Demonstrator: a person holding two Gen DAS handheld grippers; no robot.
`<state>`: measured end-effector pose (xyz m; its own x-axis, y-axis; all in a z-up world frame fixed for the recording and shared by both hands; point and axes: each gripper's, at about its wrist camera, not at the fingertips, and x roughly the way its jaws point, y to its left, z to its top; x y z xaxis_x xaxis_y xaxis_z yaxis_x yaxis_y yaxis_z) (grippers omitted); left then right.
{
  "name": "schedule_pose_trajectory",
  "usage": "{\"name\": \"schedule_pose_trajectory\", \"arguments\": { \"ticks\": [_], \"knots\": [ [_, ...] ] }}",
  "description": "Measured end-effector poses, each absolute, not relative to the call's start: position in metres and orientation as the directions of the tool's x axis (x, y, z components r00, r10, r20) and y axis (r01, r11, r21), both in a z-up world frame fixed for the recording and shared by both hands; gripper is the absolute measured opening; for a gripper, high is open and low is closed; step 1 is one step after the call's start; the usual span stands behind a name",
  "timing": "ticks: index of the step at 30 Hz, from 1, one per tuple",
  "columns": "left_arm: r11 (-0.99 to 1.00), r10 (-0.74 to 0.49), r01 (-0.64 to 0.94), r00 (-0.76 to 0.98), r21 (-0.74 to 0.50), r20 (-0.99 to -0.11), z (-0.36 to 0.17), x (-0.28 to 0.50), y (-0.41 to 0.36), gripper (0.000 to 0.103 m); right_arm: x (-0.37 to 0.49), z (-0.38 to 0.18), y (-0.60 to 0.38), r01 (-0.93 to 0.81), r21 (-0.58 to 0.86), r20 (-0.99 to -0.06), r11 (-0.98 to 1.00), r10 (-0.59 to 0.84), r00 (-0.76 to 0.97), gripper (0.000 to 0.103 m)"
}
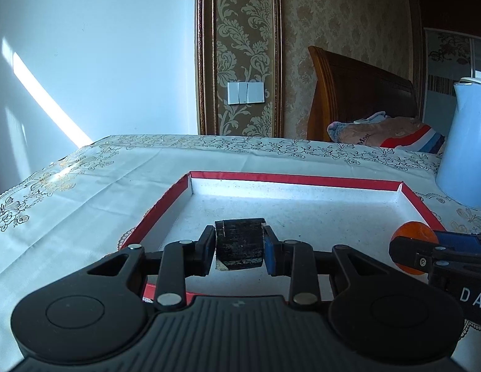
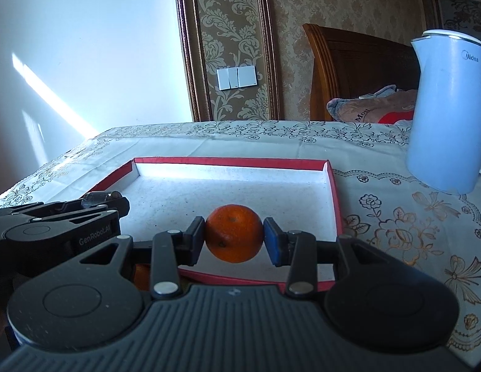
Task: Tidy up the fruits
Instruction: 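Carry the dark slice into the tray and open the left tool while the right carries the tangerine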
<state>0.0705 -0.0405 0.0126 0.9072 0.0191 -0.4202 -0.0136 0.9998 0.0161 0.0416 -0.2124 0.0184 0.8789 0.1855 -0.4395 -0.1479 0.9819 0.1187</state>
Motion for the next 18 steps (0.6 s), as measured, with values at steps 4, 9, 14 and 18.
{"name": "schedule_pose_trajectory", "arguments": {
  "ticks": [4, 9, 14, 18],
  "knots": [
    [1.000, 0.012, -0.011, 0.894, 0.005, -0.447, 0.010, 0.075, -0.039, 0.031, 0.043, 0.018, -0.211, -0.146, 0.116, -0.444, 0.982, 0.183, 0.877, 0.039],
    [1.000, 0.017, -0.022, 0.874, -0.005, -0.486, 0.005, 0.081, -0.035, 0.031, 0.045, 0.016, -0.211, -0.145, 0.115, -0.452, 0.983, 0.182, 0.873, 0.039],
    [1.000, 0.020, -0.023, 0.866, 0.000, -0.499, 0.002, 0.083, -0.036, 0.031, 0.048, 0.013, -0.209, -0.143, 0.113, -0.461, 0.983, 0.179, 0.869, 0.039],
    [1.000, 0.020, -0.020, 0.863, 0.005, -0.505, 0.001, 0.084, -0.037, 0.031, 0.050, 0.013, -0.208, -0.145, 0.114, -0.465, 0.983, 0.182, 0.866, 0.039]
  ]
}}
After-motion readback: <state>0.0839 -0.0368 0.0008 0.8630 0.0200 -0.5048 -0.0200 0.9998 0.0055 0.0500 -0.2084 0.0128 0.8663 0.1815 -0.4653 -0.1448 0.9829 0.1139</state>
